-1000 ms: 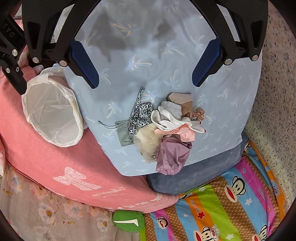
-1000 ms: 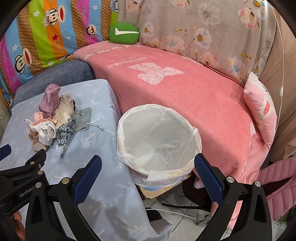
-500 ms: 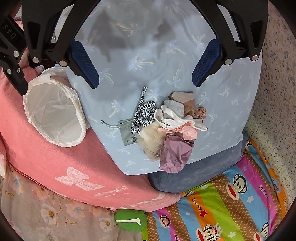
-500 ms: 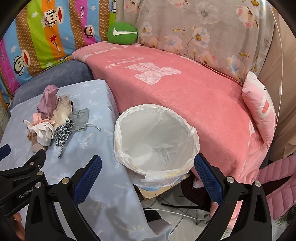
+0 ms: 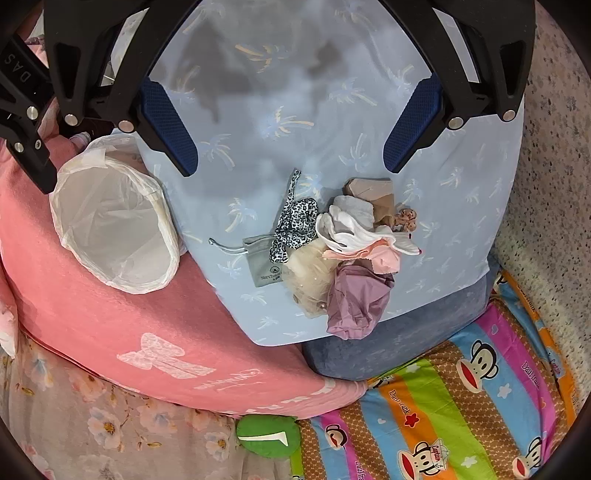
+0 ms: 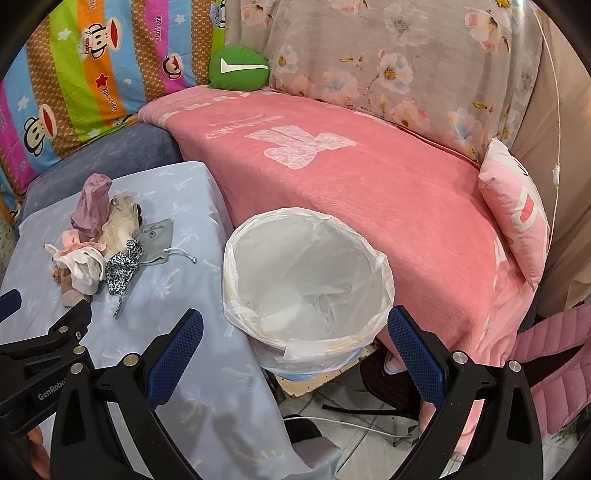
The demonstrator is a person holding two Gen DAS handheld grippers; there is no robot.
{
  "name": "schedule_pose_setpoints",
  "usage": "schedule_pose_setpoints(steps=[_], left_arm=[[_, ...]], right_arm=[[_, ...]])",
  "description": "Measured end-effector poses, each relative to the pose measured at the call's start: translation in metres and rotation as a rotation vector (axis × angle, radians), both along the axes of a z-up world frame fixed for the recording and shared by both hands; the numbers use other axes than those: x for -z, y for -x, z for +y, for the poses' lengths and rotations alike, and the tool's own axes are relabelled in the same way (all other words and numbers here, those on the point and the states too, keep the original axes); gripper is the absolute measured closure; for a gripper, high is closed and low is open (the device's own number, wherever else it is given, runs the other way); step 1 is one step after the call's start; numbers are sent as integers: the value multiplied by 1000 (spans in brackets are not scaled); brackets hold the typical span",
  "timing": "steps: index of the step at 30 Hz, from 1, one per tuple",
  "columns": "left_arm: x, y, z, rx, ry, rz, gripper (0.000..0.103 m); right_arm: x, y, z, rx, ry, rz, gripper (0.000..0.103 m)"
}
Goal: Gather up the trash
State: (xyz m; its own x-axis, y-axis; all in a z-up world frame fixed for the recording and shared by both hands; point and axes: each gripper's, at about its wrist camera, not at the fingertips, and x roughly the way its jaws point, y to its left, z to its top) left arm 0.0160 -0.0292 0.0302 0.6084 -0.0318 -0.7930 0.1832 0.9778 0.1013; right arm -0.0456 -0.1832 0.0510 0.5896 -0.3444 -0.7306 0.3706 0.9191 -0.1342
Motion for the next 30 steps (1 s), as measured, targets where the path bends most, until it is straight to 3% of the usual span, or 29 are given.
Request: schedule_pose_setpoints(steps=[15,22,30], left_arm=[[2,-5,5,13,6,-29,7],[10,-14,22,2,35,-33,7],[34,-43,62,-25,67,18,7]], right_arm=[[-2,-3,7,6,0,-24,7],[-5,-10,13,32,2,-58,7],[6,-30,31,15,-7,-74,7]])
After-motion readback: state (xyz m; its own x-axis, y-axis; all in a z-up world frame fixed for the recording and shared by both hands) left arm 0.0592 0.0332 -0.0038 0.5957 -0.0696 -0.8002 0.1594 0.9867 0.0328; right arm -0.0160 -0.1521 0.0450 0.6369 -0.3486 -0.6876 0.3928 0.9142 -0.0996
